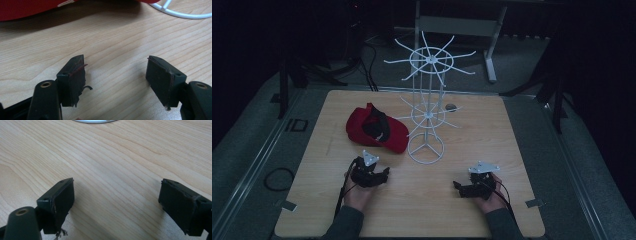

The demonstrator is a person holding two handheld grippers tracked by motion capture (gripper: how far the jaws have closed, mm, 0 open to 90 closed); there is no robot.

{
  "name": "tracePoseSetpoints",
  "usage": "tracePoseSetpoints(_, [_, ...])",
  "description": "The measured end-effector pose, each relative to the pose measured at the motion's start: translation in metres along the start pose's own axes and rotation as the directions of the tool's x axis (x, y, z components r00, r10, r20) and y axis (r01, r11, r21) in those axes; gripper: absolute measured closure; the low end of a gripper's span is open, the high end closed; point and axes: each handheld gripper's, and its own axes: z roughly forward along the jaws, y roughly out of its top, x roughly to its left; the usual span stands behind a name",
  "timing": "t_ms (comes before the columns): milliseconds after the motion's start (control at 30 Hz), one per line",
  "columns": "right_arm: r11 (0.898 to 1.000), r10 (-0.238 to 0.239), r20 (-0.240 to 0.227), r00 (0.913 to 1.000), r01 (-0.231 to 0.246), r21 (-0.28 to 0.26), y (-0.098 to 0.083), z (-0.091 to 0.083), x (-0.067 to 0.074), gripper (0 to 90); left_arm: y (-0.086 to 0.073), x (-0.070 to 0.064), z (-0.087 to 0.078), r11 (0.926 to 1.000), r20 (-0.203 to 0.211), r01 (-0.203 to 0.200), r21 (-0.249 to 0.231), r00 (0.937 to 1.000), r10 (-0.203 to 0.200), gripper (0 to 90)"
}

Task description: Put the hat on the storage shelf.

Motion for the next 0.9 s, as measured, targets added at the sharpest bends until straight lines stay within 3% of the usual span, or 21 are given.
tracePoseSetpoints(567, [1.0,-0.001,0.0,1.0,0.001,0.0,0.0,0.0,-0.0001,13.1,0.0016,-0.0007,0.0004,1.0,0.002,0.003,0.009,1.0,-0.003,32.3])
tracePoseSetpoints(900, [1.0,-0.001,0.0,1.0,0.001,0.0,0.0,0.0,-0.0001,13.1,0.0026,-0.0095,-0.0007,0.9999,0.0,0.003,0.016,1.0,-0.003,37.1])
